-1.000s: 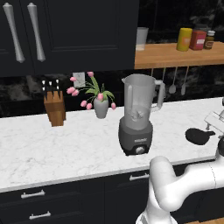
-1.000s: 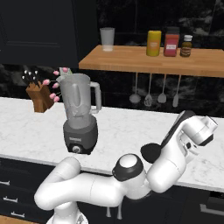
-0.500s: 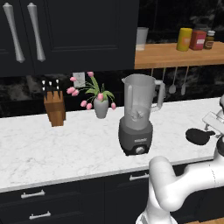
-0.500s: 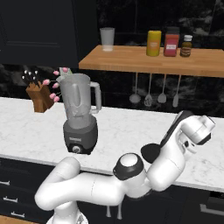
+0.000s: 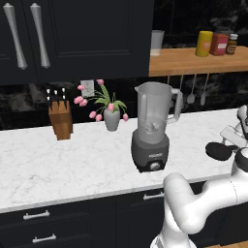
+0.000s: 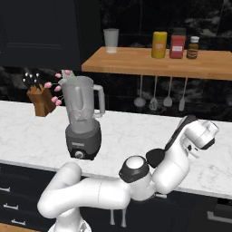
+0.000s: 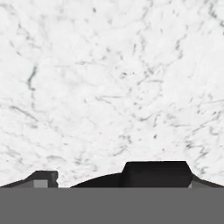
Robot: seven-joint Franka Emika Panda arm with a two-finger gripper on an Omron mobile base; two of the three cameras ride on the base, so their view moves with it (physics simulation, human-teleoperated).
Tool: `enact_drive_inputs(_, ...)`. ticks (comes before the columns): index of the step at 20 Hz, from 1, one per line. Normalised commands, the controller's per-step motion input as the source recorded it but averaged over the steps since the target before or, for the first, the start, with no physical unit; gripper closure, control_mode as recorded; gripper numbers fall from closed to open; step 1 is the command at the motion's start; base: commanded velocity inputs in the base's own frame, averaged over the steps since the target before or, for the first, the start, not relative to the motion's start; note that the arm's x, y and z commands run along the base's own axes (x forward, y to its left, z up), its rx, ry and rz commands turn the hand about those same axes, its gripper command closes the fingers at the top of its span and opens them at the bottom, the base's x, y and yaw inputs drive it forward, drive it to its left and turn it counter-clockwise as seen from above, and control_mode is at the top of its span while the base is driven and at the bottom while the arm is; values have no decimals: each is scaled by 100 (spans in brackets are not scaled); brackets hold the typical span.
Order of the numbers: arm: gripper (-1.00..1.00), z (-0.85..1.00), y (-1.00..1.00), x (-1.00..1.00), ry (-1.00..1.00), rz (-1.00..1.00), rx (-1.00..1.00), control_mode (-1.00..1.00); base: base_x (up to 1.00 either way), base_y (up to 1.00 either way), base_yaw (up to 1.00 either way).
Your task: Close the lid blender by securely placing the lid on top.
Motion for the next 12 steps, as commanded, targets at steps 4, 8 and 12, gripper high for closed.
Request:
enact_drive_inputs(4, -100, -53, 19, 0, 4, -2, -4, -100, 0, 0, 0)
enact_drive_inputs(8, 100, -59, 31, -20, 0, -2, -5, -100, 0, 0, 0)
enact_drive_inputs(12, 100, -10, 26, -22, 0, 0, 0, -100, 0, 0, 0)
